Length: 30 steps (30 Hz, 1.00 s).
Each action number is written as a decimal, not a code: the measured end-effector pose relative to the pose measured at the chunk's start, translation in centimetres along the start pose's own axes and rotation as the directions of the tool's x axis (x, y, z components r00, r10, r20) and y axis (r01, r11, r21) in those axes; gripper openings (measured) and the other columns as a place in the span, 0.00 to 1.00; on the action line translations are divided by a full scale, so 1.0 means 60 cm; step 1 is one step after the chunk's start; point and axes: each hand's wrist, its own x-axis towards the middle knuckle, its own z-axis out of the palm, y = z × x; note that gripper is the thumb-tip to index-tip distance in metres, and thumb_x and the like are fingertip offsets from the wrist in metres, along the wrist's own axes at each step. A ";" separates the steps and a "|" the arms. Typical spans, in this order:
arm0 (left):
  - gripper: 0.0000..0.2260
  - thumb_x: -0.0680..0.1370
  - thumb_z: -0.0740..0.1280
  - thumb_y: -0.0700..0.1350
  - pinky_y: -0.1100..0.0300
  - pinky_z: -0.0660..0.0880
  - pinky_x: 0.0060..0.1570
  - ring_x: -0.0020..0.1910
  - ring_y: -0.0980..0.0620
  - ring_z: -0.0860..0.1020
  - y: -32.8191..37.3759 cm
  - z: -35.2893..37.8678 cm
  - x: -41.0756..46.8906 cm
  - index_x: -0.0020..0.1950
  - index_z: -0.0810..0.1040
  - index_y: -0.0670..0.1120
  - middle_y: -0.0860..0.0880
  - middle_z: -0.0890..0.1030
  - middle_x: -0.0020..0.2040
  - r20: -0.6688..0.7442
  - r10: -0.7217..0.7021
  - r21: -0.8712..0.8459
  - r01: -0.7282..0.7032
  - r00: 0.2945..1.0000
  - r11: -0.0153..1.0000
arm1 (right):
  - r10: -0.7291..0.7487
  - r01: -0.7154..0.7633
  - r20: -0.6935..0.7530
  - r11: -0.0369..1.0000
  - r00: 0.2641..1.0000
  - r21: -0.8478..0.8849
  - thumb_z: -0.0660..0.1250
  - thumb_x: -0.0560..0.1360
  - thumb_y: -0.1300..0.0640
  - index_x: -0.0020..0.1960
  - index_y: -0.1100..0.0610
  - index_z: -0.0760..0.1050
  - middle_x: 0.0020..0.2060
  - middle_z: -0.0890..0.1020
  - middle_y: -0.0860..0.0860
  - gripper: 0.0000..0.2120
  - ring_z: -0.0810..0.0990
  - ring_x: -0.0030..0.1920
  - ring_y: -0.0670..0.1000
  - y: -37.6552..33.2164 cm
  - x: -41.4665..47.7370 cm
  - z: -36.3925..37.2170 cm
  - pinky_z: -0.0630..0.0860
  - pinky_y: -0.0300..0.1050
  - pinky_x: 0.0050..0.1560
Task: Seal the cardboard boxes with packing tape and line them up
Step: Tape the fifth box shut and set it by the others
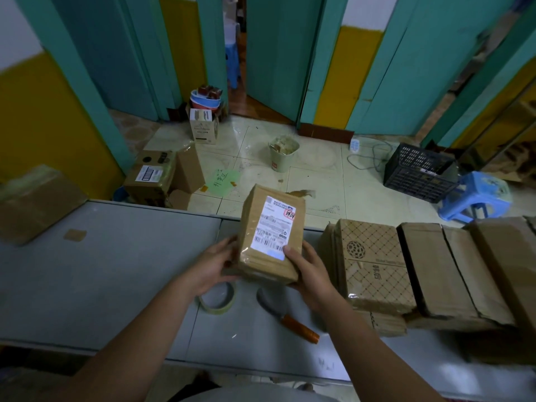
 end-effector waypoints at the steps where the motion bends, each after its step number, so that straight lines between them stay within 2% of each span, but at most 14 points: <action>1: 0.17 0.87 0.63 0.43 0.43 0.84 0.55 0.58 0.47 0.84 0.001 0.005 0.000 0.76 0.73 0.55 0.47 0.82 0.67 -0.079 0.067 0.099 -0.059 0.995 0.993 | -0.029 0.028 -0.042 1.000 0.999 -0.012 0.82 0.69 0.44 0.75 0.44 0.69 0.62 0.85 0.52 0.39 0.86 0.59 0.55 -0.002 -0.001 0.001 0.83 0.61 0.59; 4: 0.14 0.87 0.64 0.49 0.43 0.81 0.61 0.63 0.50 0.81 0.007 0.018 0.003 0.72 0.74 0.62 0.52 0.79 0.70 -0.264 0.266 0.234 -0.206 0.927 0.950 | -0.186 0.165 -0.140 0.975 0.973 -0.149 0.82 0.70 0.45 0.68 0.40 0.71 0.63 0.83 0.49 0.31 0.85 0.59 0.51 -0.011 -0.007 0.010 0.84 0.53 0.58; 6: 0.13 0.84 0.66 0.60 0.42 0.82 0.60 0.64 0.51 0.81 0.014 0.030 -0.001 0.68 0.73 0.71 0.57 0.80 0.68 -0.229 0.313 0.225 -0.262 0.922 0.938 | -0.290 0.228 -0.167 0.922 0.943 -0.312 0.80 0.71 0.44 0.70 0.40 0.70 0.64 0.81 0.49 0.31 0.82 0.63 0.51 -0.017 -0.013 0.016 0.82 0.55 0.63; 7: 0.16 0.80 0.68 0.65 0.47 0.84 0.56 0.61 0.54 0.83 0.013 0.038 -0.003 0.66 0.71 0.76 0.61 0.81 0.65 -0.170 0.317 0.229 -0.275 0.933 0.934 | -0.318 0.222 -0.176 0.882 0.932 -0.415 0.79 0.72 0.42 0.74 0.42 0.68 0.66 0.78 0.51 0.35 0.79 0.66 0.53 -0.021 -0.016 0.019 0.79 0.57 0.66; 8: 0.20 0.76 0.70 0.68 0.52 0.84 0.53 0.59 0.58 0.84 0.011 0.047 -0.004 0.65 0.69 0.79 0.65 0.82 0.62 -0.112 0.313 0.252 -0.278 0.943 0.927 | -0.334 0.192 -0.188 0.828 0.924 -0.527 0.78 0.72 0.39 0.78 0.45 0.65 0.67 0.74 0.52 0.40 0.73 0.69 0.54 -0.025 -0.018 0.023 0.75 0.57 0.69; 10: 0.24 0.74 0.72 0.68 0.57 0.82 0.56 0.61 0.61 0.82 0.001 0.070 -0.001 0.66 0.67 0.81 0.68 0.81 0.63 -0.030 0.305 0.316 -0.281 0.952 0.906 | -0.388 0.151 -0.174 0.675 0.905 -0.723 0.73 0.72 0.32 0.83 0.45 0.56 0.66 0.66 0.52 0.47 0.64 0.68 0.53 -0.033 -0.028 0.029 0.70 0.51 0.65; 12: 0.25 0.78 0.72 0.64 0.53 0.78 0.62 0.68 0.57 0.78 -0.009 0.091 0.008 0.71 0.66 0.77 0.63 0.77 0.70 -0.019 0.273 0.337 -0.251 0.962 0.907 | -0.471 0.170 -0.102 0.501 0.876 -0.849 0.66 0.73 0.28 0.84 0.44 0.50 0.67 0.64 0.52 0.48 0.61 0.67 0.54 -0.047 -0.043 0.033 0.69 0.50 0.59; 14: 0.31 0.77 0.71 0.66 0.49 0.75 0.65 0.70 0.52 0.75 -0.015 0.107 0.017 0.78 0.63 0.72 0.60 0.73 0.73 0.002 0.205 0.316 -0.195 0.979 0.929 | -0.529 0.148 -0.049 0.324 0.847 -0.934 0.62 0.75 0.28 0.84 0.47 0.46 0.73 0.64 0.58 0.47 0.62 0.70 0.59 -0.063 -0.056 0.032 0.72 0.55 0.63; 15: 0.34 0.77 0.71 0.66 0.48 0.74 0.66 0.71 0.51 0.74 -0.017 0.116 0.021 0.81 0.62 0.69 0.58 0.72 0.74 0.029 0.161 0.295 -0.163 0.986 0.942 | -0.536 0.121 -0.032 0.247 0.843 -0.961 0.61 0.76 0.29 0.84 0.48 0.44 0.75 0.63 0.60 0.47 0.63 0.72 0.62 -0.071 -0.060 0.030 0.71 0.58 0.67; 17: 0.31 0.82 0.69 0.60 0.45 0.74 0.70 0.73 0.48 0.73 -0.025 0.136 0.033 0.83 0.61 0.65 0.55 0.72 0.78 0.080 0.099 0.240 -0.116 0.992 0.964 | -0.490 0.060 -0.016 0.138 0.872 -0.989 0.58 0.77 0.29 0.84 0.48 0.40 0.80 0.58 0.62 0.46 0.61 0.75 0.66 -0.082 -0.065 0.025 0.68 0.61 0.72; 21: 0.24 0.88 0.60 0.48 0.50 0.77 0.62 0.70 0.47 0.76 -0.043 0.167 0.055 0.84 0.61 0.62 0.50 0.73 0.78 0.135 0.005 0.184 -0.030 0.991 0.982 | -0.364 -0.028 -0.020 -0.017 0.931 -0.999 0.55 0.79 0.30 0.84 0.48 0.40 0.83 0.50 0.63 0.43 0.55 0.78 0.69 -0.082 -0.066 0.011 0.65 0.66 0.74; 24: 0.22 0.89 0.57 0.49 0.49 0.76 0.65 0.70 0.49 0.75 -0.050 0.183 0.062 0.83 0.63 0.63 0.52 0.74 0.76 0.173 -0.019 0.205 -0.017 0.985 0.979 | -0.308 -0.072 -0.028 -0.132 0.951 -0.989 0.56 0.80 0.31 0.84 0.52 0.42 0.82 0.50 0.66 0.43 0.58 0.77 0.70 -0.072 -0.063 0.007 0.68 0.64 0.72; 26: 0.21 0.89 0.58 0.51 0.49 0.79 0.62 0.66 0.51 0.78 -0.053 0.192 0.065 0.82 0.66 0.61 0.53 0.77 0.74 0.159 -0.021 0.175 -0.007 0.987 0.984 | -0.262 -0.098 -0.041 -0.208 0.964 -0.973 0.55 0.81 0.31 0.84 0.56 0.42 0.82 0.50 0.68 0.44 0.58 0.78 0.70 -0.063 -0.060 0.006 0.67 0.63 0.74; 30: 0.22 0.89 0.59 0.49 0.46 0.80 0.63 0.69 0.49 0.78 -0.064 0.189 0.072 0.84 0.64 0.59 0.52 0.75 0.76 0.143 -0.019 0.209 -0.011 0.990 0.978 | -0.207 -0.095 -0.028 -0.320 0.978 -0.943 0.52 0.83 0.33 0.84 0.62 0.44 0.82 0.51 0.70 0.43 0.48 0.83 0.69 -0.050 -0.048 0.001 0.48 0.67 0.80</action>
